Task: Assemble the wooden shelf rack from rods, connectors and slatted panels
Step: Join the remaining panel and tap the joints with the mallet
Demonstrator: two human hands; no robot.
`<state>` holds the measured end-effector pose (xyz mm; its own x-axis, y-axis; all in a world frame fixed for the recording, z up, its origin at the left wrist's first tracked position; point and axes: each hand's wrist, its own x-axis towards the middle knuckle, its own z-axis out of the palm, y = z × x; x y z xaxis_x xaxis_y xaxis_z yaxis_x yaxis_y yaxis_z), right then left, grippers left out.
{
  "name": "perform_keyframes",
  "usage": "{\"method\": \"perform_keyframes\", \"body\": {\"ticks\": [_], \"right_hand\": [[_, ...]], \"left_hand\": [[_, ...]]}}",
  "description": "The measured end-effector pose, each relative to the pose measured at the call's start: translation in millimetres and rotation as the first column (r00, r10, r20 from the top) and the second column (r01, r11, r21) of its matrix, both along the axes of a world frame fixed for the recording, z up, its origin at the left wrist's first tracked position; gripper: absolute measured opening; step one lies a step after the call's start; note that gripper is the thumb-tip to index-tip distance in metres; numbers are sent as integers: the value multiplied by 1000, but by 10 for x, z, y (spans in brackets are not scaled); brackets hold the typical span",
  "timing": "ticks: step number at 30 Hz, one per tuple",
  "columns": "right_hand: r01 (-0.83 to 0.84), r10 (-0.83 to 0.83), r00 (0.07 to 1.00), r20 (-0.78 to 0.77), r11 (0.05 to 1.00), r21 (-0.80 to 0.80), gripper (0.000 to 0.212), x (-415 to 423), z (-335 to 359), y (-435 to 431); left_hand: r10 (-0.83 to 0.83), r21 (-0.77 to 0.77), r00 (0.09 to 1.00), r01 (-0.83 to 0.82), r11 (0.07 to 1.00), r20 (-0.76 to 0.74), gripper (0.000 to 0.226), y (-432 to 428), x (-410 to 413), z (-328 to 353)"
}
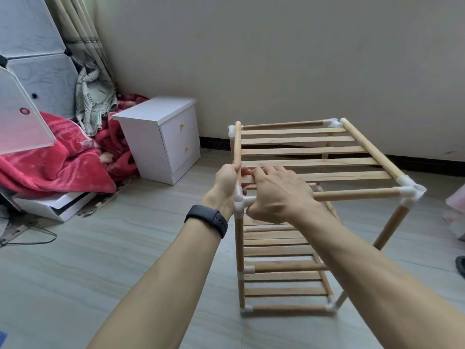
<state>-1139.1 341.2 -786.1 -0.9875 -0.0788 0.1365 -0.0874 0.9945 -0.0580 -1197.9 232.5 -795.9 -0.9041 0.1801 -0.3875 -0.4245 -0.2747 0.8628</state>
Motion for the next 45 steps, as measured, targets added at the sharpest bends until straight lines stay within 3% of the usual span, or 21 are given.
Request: {"method": "perform_keyframes", "body": {"ticks": [13,19,22,25,27,29,31,33,36,39,41,43,45], "right_hand": [[-38,36,999,33,999,39,65,41,51,117],[-81,79,996,31,995,61,64,16,68,183],[-128,131,991,-15,985,112,69,105,48,305],[-189,198,980,-28,964,186,79,262,49,501],[-217,228,973,-28,950,225,78,388,48,668],[-229,242,970,-21,940,252,76,559,30,838],[-209,231,971,-59,945,253,72,753,6,1030],[-157,193,972,-131,958,239,65,940,-26,1248],[35,8,988,-154,961,275,59,1202,-28,1636],[379,-362,924,-126,909,170,71,1444,29,2087],[532,-541,831,-132,841,-96,67,1594,96,2278],[495,-584,761,-281,804,-330,50,1663,131,2244],[377,-529,746,-404,836,-398,38,1623,137,1919]], "left_hand": [[180,101,982,-185,978,51,41,126,92,-11],[262,41,964,-261,965,-36,35,196,138,57],[188,-51,981,-190,980,-53,35,217,232,50],[-16,-226,996,-4,974,-87,33,77,341,57],[-206,-409,973,147,901,-105,43,-90,354,56],[-282,-536,956,198,821,-79,54,-231,323,39],[-245,-587,964,138,798,-107,58,-269,268,31],[-108,-627,962,-77,775,-251,60,-233,172,13],[-26,-674,825,-442,592,-564,55,-211,67,-31],[-204,-696,741,-446,563,-639,57,-197,-4,-138],[-322,-722,706,-382,577,-631,50,-159,14,-222],[-425,-709,643,-274,650,-638,35,-95,116,-315],[-470,-690,578,-244,681,-667,26,-35,283,-405]]}}
